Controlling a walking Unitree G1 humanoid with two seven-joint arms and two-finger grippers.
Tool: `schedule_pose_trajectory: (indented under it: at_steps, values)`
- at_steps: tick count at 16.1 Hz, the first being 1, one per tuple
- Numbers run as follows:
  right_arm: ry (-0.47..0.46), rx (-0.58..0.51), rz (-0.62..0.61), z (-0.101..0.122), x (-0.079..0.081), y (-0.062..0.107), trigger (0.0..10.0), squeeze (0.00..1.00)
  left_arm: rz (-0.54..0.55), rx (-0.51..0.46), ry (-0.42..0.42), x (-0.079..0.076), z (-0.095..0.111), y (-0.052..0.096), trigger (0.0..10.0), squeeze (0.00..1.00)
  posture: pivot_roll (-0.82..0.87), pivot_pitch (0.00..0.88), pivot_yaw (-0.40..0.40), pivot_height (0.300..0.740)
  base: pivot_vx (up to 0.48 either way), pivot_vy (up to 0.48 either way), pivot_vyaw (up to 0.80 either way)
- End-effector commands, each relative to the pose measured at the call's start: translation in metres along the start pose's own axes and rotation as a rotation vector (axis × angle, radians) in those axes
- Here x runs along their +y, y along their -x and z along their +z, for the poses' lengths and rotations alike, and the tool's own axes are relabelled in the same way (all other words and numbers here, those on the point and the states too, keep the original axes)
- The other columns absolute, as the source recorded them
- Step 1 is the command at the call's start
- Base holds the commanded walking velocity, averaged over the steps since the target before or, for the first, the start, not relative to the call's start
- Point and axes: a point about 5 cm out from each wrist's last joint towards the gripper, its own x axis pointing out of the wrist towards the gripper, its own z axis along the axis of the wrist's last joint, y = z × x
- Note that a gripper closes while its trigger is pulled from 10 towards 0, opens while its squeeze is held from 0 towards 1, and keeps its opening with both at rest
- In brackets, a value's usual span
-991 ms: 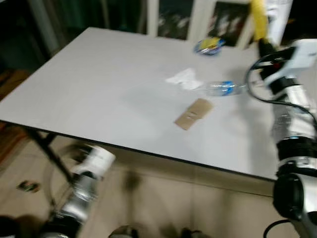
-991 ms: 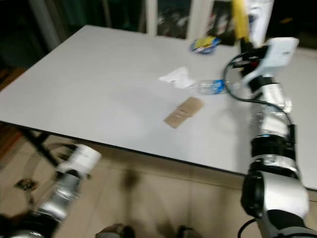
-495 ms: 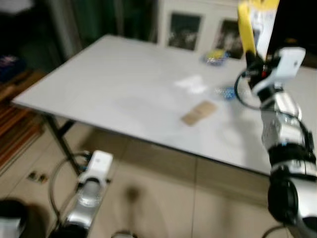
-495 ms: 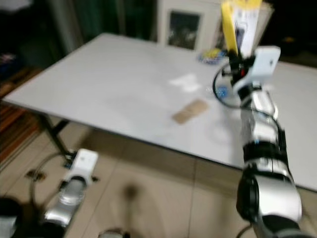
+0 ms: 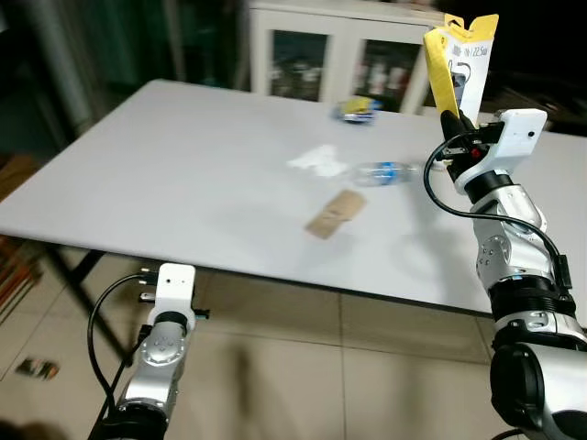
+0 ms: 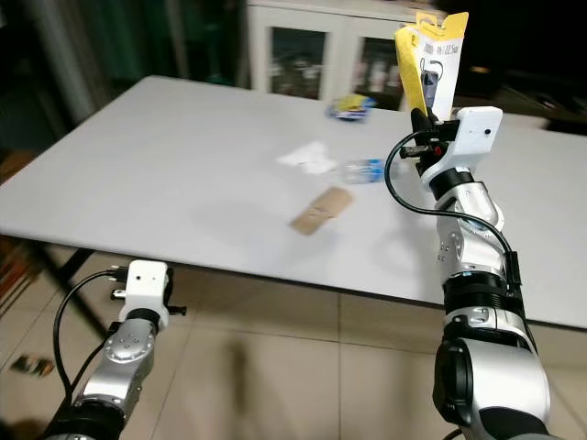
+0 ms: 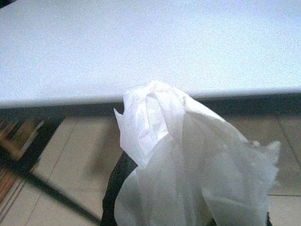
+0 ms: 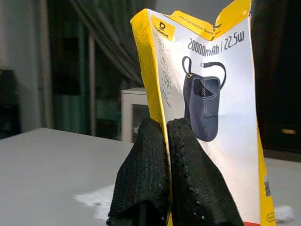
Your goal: Picking trash to rubbish bin
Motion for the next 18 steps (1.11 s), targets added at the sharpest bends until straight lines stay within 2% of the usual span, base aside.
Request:
schedule_pose_trajectory:
  at_steps: [1,18]
  values:
    - [-0.004,-0.005,-0.002,0.0025,-0.0004,-0.0007,10.0,0.0,-0.016,-0.003,-0.021,-0.0003,-0.0007,0.0005,10.0,0.0,0.04,0.029,-0.052,0.74,0.0,0.0,0.0]
    - [-0.005,-0.017,0.006,0.0083,0.0026,-0.0088,10.0,0.0,0.006,0.011,-0.045,0.0092,-0.0009,-0.003,10.0,0.0,0.06,0.025,-0.058,0.74,0.0,0.0,0.0]
